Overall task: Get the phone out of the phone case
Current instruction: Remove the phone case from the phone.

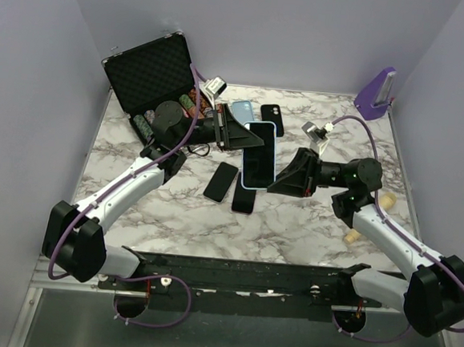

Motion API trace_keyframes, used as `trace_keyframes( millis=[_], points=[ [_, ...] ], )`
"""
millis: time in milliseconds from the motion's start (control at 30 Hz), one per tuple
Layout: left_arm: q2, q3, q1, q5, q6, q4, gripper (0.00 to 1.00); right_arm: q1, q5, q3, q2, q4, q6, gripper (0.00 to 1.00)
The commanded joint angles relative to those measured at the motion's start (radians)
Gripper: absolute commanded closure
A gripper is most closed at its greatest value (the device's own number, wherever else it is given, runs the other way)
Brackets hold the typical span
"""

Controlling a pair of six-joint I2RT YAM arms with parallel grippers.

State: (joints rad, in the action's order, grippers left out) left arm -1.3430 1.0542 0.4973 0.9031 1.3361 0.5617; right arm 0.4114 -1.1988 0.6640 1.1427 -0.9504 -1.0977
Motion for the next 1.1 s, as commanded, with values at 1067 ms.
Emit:
trace_keyframes(
  millis=[1067],
  points=[
    [0.017,-0.057,0.006,0.082,0.582,0.549,1.00,0.181,0.690,0.379,0.094,0.812,0.836,0.99]
  ],
)
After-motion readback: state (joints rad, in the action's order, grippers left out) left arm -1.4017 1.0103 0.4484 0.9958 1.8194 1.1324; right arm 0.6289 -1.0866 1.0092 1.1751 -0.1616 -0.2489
